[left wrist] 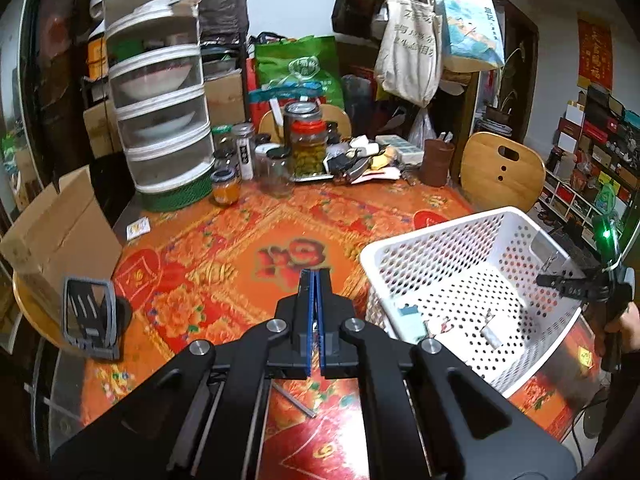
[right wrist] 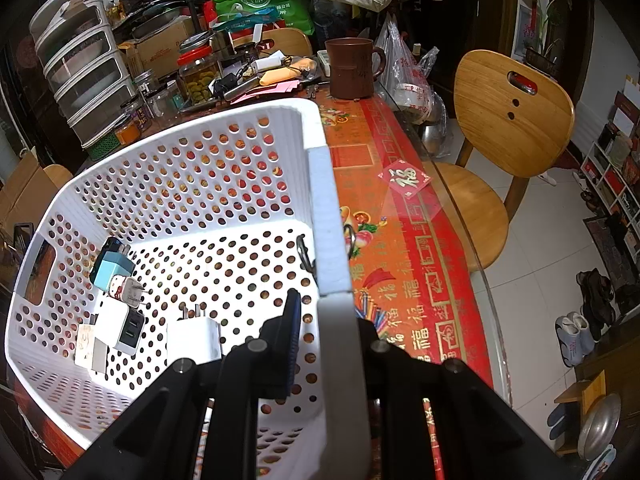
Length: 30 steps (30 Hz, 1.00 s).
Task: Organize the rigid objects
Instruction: 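Carry the keys over the basket and release them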
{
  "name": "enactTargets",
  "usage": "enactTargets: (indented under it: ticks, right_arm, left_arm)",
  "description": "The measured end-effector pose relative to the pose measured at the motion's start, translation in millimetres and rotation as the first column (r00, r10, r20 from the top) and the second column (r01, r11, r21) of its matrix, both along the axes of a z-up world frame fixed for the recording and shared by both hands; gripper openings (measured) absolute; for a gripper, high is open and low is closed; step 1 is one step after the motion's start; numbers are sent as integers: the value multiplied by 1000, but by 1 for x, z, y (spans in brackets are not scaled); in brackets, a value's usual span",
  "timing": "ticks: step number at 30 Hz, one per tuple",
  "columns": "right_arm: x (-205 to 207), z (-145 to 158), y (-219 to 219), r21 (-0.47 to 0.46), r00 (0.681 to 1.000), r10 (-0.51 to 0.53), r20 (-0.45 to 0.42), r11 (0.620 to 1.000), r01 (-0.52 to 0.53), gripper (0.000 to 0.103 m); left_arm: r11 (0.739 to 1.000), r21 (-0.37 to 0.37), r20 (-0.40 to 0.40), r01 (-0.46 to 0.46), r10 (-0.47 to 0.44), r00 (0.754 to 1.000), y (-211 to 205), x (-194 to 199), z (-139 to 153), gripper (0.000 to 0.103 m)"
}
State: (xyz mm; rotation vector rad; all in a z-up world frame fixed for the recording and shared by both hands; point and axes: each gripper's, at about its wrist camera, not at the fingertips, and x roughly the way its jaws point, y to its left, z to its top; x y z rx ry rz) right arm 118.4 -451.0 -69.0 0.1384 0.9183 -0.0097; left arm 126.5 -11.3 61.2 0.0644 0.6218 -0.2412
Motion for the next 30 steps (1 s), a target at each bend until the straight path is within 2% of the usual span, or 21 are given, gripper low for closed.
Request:
enactTargets:
  ticks: [15, 20, 30]
  right_arm:
    - [0, 0, 1, 2, 1000, 0, 0, 1000, 0, 15]
    - [-1, -1, 2, 3, 1000, 2, 1, 1000, -2, 15]
    - [-1, -2, 3, 6, 1000, 3, 1, 1000, -3, 15]
  left_arm:
    - [992, 14, 61, 125, -126, 990, -84, -6, 48, 1]
    - [985, 20, 52, 173, -174, 983, -116, -7, 46, 1]
    - [972, 29, -1, 235, -235, 972, -166, 6, 17, 1]
